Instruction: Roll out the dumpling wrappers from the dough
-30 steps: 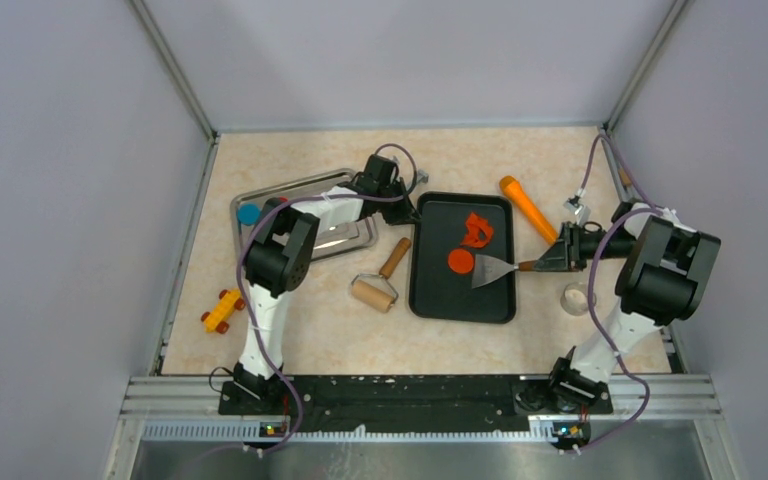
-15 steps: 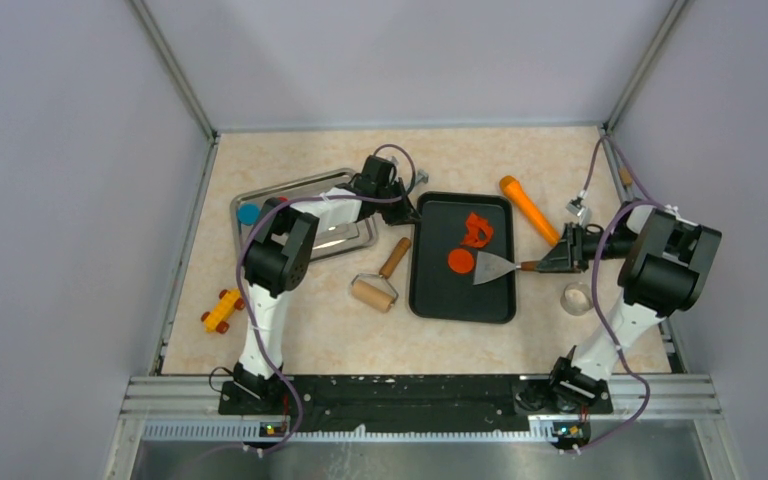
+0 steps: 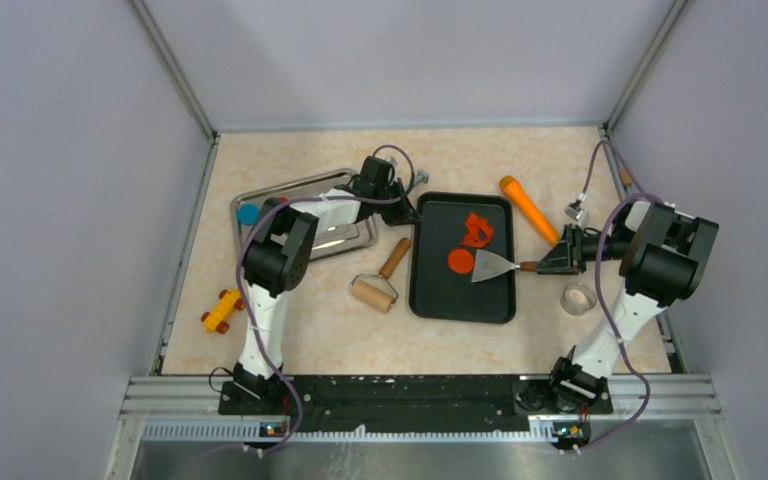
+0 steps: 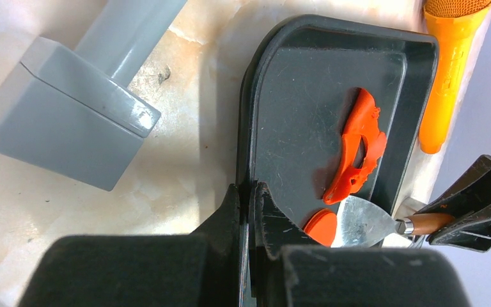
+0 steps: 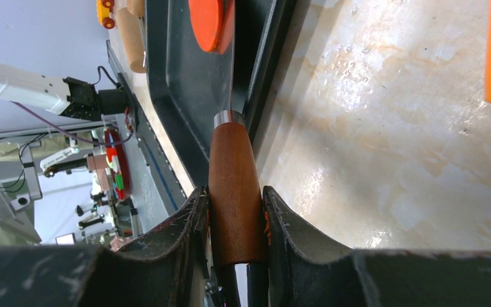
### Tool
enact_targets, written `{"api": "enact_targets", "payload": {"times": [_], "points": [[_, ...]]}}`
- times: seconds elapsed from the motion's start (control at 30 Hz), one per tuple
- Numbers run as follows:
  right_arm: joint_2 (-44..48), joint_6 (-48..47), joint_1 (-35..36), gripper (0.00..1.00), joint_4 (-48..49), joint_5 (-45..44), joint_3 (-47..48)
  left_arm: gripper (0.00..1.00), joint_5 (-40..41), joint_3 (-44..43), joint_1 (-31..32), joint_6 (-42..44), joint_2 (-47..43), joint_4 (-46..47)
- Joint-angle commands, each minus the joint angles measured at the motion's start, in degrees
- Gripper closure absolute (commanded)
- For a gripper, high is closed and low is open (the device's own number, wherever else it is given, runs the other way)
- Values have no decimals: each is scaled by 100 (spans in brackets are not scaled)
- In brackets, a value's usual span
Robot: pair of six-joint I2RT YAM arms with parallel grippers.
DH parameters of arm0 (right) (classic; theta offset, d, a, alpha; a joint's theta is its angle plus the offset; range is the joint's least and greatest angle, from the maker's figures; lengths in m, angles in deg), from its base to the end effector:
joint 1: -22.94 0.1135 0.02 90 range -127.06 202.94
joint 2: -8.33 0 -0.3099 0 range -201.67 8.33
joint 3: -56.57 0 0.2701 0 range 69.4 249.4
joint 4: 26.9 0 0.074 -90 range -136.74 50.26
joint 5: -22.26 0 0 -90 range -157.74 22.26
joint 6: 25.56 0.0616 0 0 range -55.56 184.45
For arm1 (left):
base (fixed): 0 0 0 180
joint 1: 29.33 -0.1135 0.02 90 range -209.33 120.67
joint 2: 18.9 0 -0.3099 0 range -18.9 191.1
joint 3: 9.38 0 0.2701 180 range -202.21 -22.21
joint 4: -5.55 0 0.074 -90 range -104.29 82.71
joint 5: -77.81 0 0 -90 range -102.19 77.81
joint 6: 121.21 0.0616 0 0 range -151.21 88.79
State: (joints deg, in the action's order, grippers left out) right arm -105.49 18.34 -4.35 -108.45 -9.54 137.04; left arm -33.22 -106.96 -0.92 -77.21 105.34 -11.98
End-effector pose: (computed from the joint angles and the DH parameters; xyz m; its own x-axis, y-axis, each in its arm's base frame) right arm 0.3137 -0.1029 0.1519 -0.9622 0.0691 -0.2635 -0.1928 0.5106 0.8379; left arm 0.4557 -0.2716 0.1568 -0.9081 -0.2721 -0.3182 0.0247 0.7238 -0.6895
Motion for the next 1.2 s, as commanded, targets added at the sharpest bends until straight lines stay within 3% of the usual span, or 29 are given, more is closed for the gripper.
{"api": "enact_targets", "payload": {"times": [0.0,0.83,1.17], "points": [[-173,-303,14,100,539,-558,207,100,-233,168,51,-90,-57,-432],[-474,-368,605,100,439,-338,145,100,-348,226,51,-79,-50,-353],[-467,-737,629,100,-17,-47,172,100,-379,237,50,-52,-19,-336]]}}
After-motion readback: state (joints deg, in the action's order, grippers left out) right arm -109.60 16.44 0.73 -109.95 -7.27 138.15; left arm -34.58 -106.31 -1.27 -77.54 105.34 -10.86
